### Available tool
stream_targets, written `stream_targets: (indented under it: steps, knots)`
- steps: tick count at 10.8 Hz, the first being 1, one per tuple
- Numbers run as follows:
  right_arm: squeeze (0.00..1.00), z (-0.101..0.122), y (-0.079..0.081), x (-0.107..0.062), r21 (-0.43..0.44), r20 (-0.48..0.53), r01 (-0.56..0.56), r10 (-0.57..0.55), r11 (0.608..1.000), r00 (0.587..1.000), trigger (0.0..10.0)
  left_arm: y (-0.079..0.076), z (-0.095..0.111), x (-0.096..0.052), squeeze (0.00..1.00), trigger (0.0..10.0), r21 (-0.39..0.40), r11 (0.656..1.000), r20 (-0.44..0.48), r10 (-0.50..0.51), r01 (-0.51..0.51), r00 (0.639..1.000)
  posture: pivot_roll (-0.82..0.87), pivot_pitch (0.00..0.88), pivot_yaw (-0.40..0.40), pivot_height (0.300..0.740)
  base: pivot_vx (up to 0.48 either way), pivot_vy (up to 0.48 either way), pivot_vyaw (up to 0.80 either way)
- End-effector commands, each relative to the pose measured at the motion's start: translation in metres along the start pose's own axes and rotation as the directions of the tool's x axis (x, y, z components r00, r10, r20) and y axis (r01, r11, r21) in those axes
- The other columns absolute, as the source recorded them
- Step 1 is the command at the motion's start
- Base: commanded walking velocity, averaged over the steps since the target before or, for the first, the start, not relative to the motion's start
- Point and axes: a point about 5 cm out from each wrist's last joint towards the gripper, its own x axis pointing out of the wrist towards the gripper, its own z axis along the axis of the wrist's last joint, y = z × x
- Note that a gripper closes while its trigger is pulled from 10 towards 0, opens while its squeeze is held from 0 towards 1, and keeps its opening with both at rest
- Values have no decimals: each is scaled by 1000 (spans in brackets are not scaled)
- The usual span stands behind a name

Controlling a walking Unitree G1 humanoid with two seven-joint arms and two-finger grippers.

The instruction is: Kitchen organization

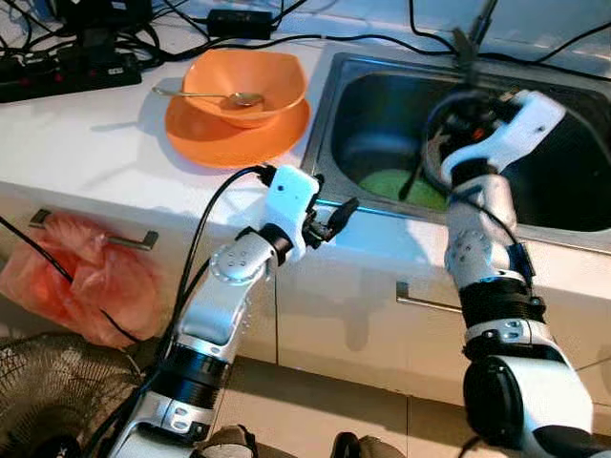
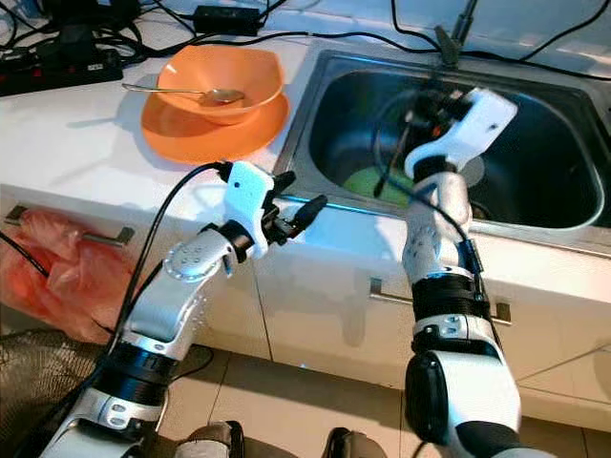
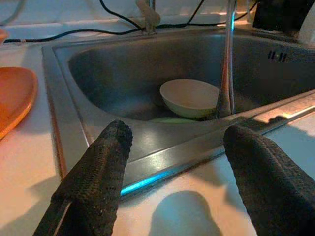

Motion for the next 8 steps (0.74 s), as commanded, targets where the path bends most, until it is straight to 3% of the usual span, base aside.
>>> stream_targets:
  steps: [1, 3, 8]
  knots:
    - [0, 0, 2, 2, -33, 0, -28, 28, 999, 1000, 10000, 0, -12, -5, 0, 10000, -31, 999, -54, -15, 13, 998, 213, 139, -48, 740, 0, 0, 0]
    - [0, -10, 1, -1, -58, -30, -42, 40, 997, 999, 10000, -4, -12, -8, 0, 10000, -25, 998, -63, -54, 52, 997, 219, 139, -48, 740, 0, 0, 0]
    - [0, -28, 22, 0, -66, -117, -208, 200, 976, 973, 10000, -11, -13, -12, 0, 10000, -29, 994, -86, -112, 110, 990, 226, 141, -51, 740, 0, 0, 0]
